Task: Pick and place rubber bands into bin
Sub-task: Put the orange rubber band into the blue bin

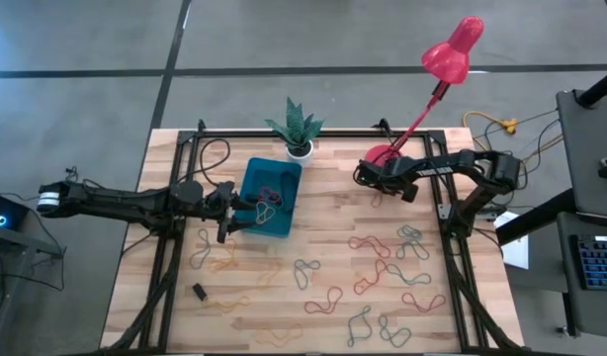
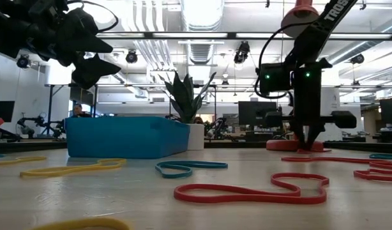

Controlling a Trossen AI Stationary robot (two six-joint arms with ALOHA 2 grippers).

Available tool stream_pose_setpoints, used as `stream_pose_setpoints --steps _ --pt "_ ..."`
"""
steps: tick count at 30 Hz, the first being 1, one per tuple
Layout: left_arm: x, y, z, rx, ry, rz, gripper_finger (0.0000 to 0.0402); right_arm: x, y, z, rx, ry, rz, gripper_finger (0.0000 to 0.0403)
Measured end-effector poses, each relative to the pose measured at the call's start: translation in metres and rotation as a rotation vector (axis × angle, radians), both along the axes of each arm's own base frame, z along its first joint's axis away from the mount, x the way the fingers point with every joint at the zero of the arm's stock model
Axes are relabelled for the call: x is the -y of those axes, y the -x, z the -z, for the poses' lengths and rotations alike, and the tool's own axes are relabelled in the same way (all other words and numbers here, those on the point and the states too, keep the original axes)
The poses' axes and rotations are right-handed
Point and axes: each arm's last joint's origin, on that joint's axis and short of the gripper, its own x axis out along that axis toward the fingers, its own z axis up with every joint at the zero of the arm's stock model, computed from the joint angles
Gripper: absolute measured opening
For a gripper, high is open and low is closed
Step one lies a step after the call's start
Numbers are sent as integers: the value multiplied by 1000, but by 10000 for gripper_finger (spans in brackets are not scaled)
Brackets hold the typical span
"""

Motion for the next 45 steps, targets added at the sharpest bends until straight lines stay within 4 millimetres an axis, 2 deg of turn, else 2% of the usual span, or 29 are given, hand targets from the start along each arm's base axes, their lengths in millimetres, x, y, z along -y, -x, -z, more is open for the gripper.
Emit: stream_pose_setpoints --steps 3,6,11,14,18,20,21,23,25,29,32,36,42,45 --pt "0 0 0 0 0 0 240 -2 -4 -1 22 16 -16 8" --pt "0 0 0 0 0 0 240 -7 -16 -7 75 36 -53 8" --pt "0 0 0 2 0 0 240 -22 -42 -28 154 88 -147 8" --pt "0 0 -1 8 -1 -5 240 -34 -64 -50 216 168 -220 8" --pt "0 0 -2 17 -2 -7 240 -47 -98 -96 309 337 -387 8" --pt "0 0 -2 16 -2 -8 240 -46 -109 -116 293 384 -472 8" --pt "0 0 -2 17 -2 -7 240 -45 -110 -120 244 379 -502 8" --pt "0 0 -2 17 -2 -8 240 -40 -106 -115 109 312 -502 8" --pt "0 0 -2 17 -2 -8 240 -36 -98 -100 24 168 -485 8" --pt "0 0 -2 21 -2 -8 240 -42 -89 -76 4 -32 -580 8" --pt "0 0 -2 19 -2 -8 240 -52 -74 -56 -49 -86 -542 8" --pt "0 0 -2 22 -2 -8 240 -52 -53 -44 -35 -113 -420 20" --pt "0 0 -2 19 -2 -8 240 -38 -45 -36 75 -75 -306 88" --pt "0 0 -2 19 -2 -8 240 -27 -39 -27 50 -57 -185 124"
